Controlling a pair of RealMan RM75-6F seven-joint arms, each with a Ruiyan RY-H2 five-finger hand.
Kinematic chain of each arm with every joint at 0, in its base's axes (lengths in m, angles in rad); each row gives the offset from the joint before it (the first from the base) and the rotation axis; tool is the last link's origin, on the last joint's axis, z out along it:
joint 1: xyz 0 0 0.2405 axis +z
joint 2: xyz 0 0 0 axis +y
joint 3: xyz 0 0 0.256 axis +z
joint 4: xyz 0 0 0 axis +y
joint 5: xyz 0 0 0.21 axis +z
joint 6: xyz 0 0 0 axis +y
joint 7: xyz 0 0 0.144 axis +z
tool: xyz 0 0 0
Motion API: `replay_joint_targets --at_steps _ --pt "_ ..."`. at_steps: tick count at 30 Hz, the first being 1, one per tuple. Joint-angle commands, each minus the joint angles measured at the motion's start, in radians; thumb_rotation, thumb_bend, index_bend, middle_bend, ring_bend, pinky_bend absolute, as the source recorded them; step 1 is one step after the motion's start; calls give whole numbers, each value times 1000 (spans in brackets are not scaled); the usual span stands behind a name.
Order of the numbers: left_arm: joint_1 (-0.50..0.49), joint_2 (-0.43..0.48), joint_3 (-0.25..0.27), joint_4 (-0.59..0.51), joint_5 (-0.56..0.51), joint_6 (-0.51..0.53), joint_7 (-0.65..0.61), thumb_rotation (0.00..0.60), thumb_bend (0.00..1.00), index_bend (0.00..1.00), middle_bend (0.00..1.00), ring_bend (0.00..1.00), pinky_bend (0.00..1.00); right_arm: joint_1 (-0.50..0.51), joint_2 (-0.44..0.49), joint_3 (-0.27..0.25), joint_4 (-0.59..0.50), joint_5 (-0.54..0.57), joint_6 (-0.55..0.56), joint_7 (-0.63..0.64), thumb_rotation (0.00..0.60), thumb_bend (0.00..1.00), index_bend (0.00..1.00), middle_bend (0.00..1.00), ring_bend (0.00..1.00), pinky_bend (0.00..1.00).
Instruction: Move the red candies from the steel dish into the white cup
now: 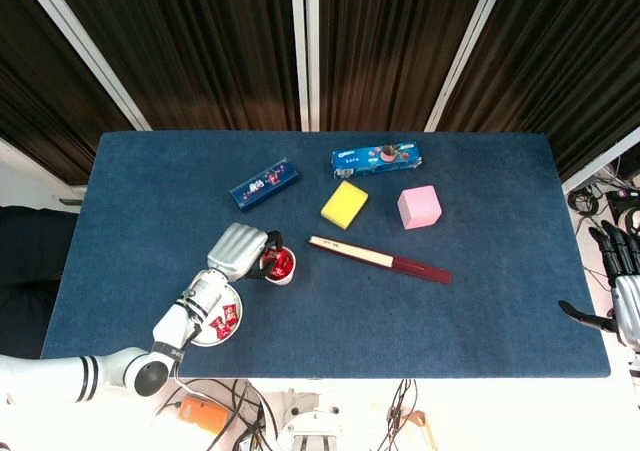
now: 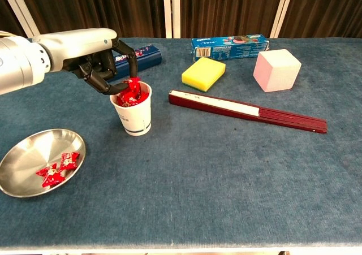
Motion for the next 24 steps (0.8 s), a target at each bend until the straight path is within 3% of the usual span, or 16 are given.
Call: replay_joint_targets --at_steps 1,9,13,15,18,22,24 --pt "-1 9 9 -11 -1 5 6 600 314 371 932 871 897 0 0 0 -1 -1 1 0 600 120 0 6 0 17" --pt "26 77 33 -92 25 63 15 600 283 303 925 865 897 -3 3 0 -7 -3 7 -4 600 120 0 6 0 17" --pt "106 171 55 -184 83 182 -11 600 241 300 902 854 894 -7 7 0 -7 -4 12 0 600 120 0 6 0 17" --pt "157 202 72 -193 128 259 -30 600 207 300 846 792 873 -8 10 -1 -4 -2 11 8 600 119 0 6 0 22" --pt "245 243 108 -166 194 373 -78 600 178 299 696 622 730 -12 17 -3 5 0 9 19 600 119 0 6 0 31" --pt "360 293 167 -82 244 479 -152 600 138 261 369 273 295 -19 26 -11 23 -10 14 46 600 120 0 6 0 32" --pt "408 304 188 -42 256 517 -198 600 126 217 260 145 162 -23 26 -13 30 -15 20 59 600 120 0 5 0 32"
